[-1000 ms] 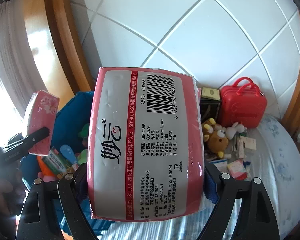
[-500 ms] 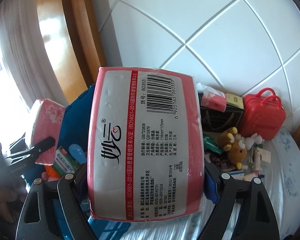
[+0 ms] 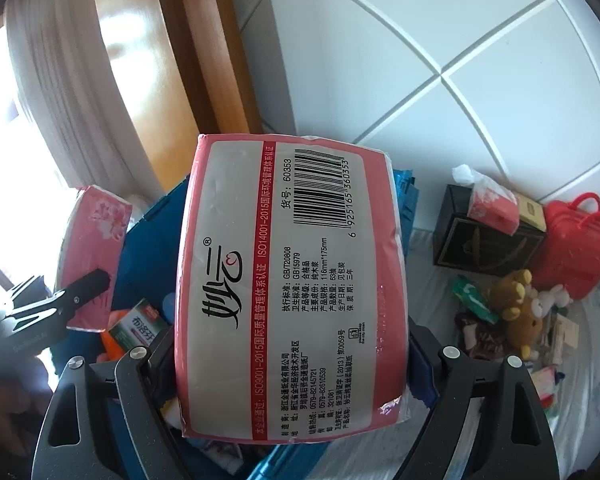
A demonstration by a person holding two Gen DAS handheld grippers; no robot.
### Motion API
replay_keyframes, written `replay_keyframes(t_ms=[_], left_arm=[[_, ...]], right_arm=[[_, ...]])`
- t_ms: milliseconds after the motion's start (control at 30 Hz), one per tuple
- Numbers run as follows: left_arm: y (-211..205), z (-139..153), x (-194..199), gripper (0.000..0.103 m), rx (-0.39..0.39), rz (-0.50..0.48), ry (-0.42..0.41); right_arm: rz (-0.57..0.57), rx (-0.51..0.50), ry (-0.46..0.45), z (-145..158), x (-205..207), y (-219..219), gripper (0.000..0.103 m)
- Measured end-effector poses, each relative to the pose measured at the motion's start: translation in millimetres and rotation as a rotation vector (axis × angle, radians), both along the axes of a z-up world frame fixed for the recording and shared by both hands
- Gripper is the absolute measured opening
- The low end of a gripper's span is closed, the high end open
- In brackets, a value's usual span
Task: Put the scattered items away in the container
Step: 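Lift and carry both tissue packs over the blue crate with both tools, then open both tools over the crate to drop the two tissue packs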
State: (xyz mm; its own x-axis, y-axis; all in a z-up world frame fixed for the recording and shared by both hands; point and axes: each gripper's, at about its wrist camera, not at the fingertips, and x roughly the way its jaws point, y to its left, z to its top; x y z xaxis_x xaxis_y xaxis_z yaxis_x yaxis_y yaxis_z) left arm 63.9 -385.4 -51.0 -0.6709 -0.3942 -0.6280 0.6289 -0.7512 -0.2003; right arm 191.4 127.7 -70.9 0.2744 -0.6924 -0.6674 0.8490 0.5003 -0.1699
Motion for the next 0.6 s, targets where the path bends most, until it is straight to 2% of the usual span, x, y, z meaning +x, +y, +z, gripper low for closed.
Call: replay_keyframes(t_ms=[333, 600], left_arm=[[-21.3, -4.5, -1.0, 0.081, -0.004, 0.029, -0.014], [-30.4, -1.5, -0.9, 0.081, -0.019, 0.033, -0.011]], right_arm=[[0.056, 0.015, 0.035, -17.0, 42.6, -11.3, 0.087], [0.088, 0.007, 0.029, -16.2, 49.8, -14.6, 0.087]])
